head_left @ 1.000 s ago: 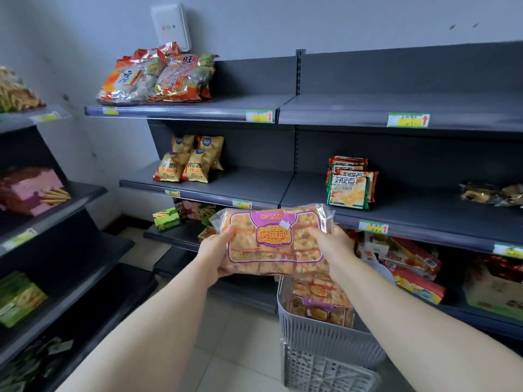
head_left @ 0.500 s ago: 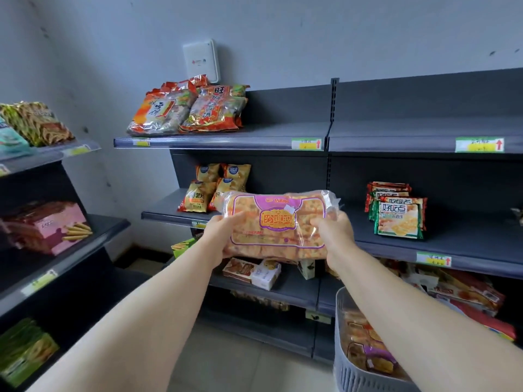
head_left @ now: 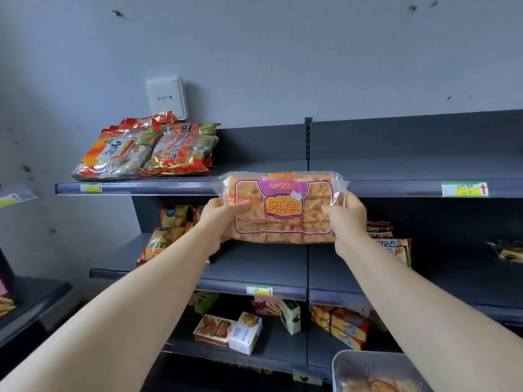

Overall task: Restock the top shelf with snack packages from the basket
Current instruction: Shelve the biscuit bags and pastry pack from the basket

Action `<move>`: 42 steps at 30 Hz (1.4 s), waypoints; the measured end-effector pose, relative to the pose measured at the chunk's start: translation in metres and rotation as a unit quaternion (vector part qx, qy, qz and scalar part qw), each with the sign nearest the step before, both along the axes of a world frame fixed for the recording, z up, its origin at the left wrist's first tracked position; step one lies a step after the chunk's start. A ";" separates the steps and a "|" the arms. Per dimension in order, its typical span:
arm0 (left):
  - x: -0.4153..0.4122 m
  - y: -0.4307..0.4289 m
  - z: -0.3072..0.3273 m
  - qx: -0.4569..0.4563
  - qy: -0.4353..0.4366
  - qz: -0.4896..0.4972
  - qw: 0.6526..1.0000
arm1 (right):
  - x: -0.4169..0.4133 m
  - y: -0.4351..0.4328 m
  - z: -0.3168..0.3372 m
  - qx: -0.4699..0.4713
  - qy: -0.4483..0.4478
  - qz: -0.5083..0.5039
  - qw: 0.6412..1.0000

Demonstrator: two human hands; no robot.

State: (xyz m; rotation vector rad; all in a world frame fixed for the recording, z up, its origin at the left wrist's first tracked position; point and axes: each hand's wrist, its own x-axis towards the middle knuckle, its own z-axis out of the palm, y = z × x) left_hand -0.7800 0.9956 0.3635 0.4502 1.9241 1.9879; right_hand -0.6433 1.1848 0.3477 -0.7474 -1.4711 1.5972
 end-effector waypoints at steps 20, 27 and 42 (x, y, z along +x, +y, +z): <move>-0.190 0.153 0.065 -0.068 0.149 0.011 0.986 | -0.169 0.133 0.074 0.215 -0.217 -0.098 0.947; -0.254 0.193 0.078 -0.227 0.208 -0.010 0.951 | -0.225 0.157 0.082 0.200 -0.267 -0.070 0.940; -0.313 0.264 0.064 -0.369 0.324 0.135 0.860 | -0.282 0.168 0.071 0.298 -0.387 0.105 0.866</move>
